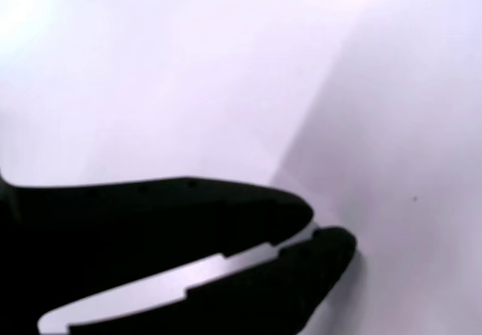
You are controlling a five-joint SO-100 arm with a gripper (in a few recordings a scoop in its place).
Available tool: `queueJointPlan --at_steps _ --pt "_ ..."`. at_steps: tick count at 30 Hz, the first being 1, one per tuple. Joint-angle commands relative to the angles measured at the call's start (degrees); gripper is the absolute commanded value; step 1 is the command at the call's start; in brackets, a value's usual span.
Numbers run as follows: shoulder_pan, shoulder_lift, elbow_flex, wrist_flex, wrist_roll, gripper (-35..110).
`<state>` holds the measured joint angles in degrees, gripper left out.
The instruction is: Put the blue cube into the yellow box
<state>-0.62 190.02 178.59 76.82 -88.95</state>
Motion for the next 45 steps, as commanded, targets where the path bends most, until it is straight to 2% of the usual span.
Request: queueJointPlan --at_steps 1,6,12,19,25,45 --pt "-0.88 0.97 1.49 -2.11 0.09 6" --pt "-1.32 -6.06 -5.10 -12.13 2.55 17" --pt "-5.98 -25.40 -25.58 -18.81 8.79 28" --pt "-11.69 -48.34 -51.94 -18.19 18.63 34" --pt "-17.31 -62.84 -66.97 -16.52 23.91 35" --pt "-40.25 -98.35 -90.70 -15.03 39.64 35"
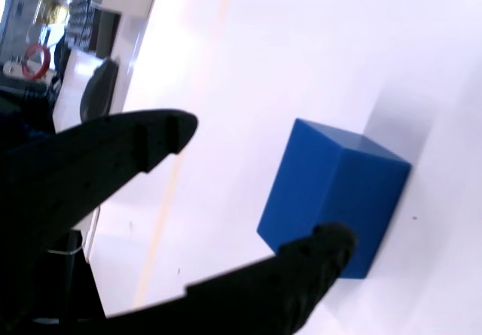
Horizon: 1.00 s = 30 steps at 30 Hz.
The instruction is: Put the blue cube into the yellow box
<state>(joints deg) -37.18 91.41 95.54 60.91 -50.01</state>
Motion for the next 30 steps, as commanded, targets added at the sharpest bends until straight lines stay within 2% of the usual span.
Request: queueJointPlan --at_steps 1,12,30 --pt "-4.66 -1.14 -8.70 0.88 1.23 35" --pt "-9.84 -14.85 -19.25 1.23 3.78 35" --pt "-11.51 -25.75 -23.99 -1.23 4.66 35"
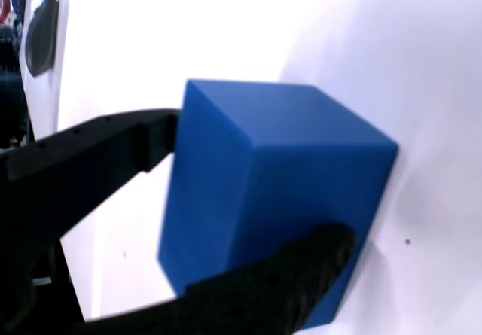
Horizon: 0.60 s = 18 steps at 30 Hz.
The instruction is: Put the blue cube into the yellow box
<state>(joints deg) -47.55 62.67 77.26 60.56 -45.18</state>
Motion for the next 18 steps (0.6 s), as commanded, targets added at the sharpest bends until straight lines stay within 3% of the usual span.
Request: queueJointPlan --at_steps 1,18 --pt "-1.14 2.72 -5.71 -1.41 0.09 34" --pt "-3.78 0.00 -5.62 -2.20 -0.44 29"
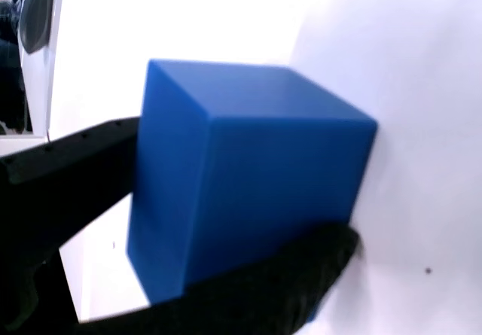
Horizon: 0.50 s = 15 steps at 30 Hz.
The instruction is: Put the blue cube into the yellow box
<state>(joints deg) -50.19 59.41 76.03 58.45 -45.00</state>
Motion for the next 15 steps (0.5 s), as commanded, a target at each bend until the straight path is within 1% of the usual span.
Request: queueJointPlan --at_steps 1,5,15 --pt "-1.14 3.34 -4.31 0.09 -0.97 28" --pt "-0.79 4.22 -3.78 1.41 -3.08 22" --pt "6.42 11.95 2.11 1.49 -9.40 20"
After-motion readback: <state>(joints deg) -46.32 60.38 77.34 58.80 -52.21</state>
